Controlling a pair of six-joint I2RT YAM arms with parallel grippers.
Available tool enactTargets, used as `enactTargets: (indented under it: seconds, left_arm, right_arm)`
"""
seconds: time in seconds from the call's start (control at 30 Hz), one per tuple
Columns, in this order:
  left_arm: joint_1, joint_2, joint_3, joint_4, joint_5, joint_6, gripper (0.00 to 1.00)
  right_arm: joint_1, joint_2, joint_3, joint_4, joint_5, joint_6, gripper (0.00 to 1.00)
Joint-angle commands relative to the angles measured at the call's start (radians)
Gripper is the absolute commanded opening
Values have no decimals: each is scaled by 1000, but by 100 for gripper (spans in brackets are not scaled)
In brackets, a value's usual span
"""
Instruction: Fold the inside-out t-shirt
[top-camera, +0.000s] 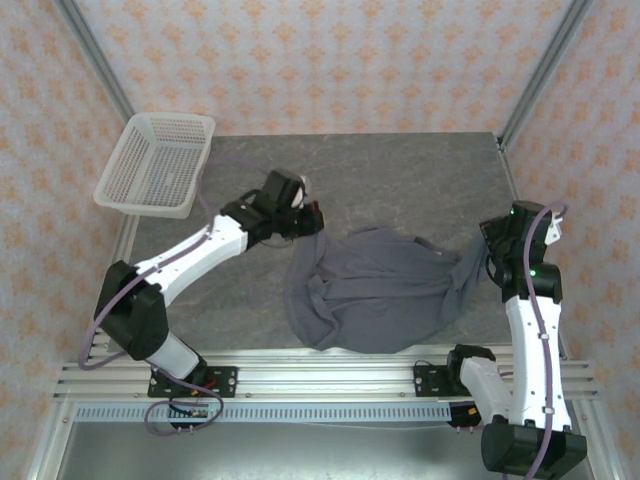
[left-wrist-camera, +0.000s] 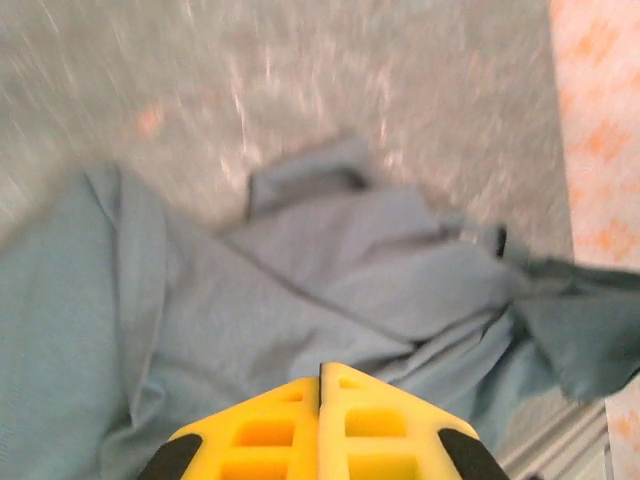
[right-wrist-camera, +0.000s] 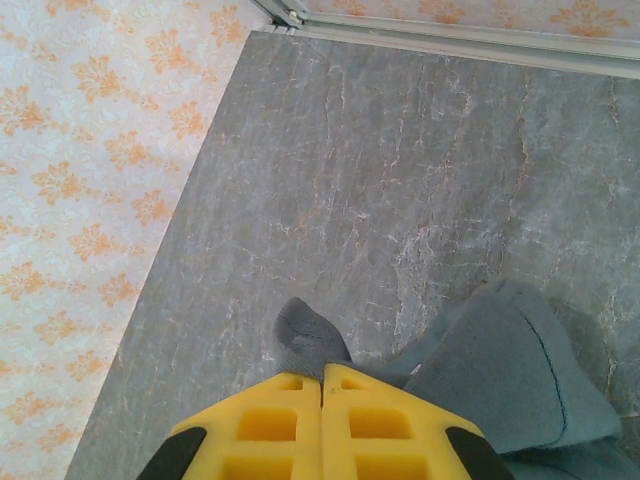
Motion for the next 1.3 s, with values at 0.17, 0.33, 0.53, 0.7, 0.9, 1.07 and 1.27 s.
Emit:
enactTargets:
  seconds: [0.17, 0.33, 0.53, 0.7, 0.9, 1.07, 1.27]
  left_arm:
    - [-25, 97, -43, -198, -160, 79, 27]
    - [-53, 229, 26, -157, -132, 106, 34]
    - [-68, 402, 134, -198, -151, 186, 35]
    - [-68, 461, 181, -266, -230, 215, 33]
    - [-68, 461, 152, -279, -245, 234, 27]
    - [-68, 445, 120, -239, -197, 216, 2]
    - [39, 215, 144, -196, -87, 167, 0]
  right_arm:
    - [-6, -8, -20, 34, -22, 32, 0]
    - [-6, -8, -9, 26, -13, 20, 0]
    - [-6, -12, 3, 8, 12, -5, 0]
    - [-6, -10, 7, 5, 10, -5, 0]
    - [-6, -7, 5, 9, 12, -2, 0]
    - [-5, -5, 3, 12, 10, 3, 0]
    - [-6, 3, 54, 36, -11, 16, 0]
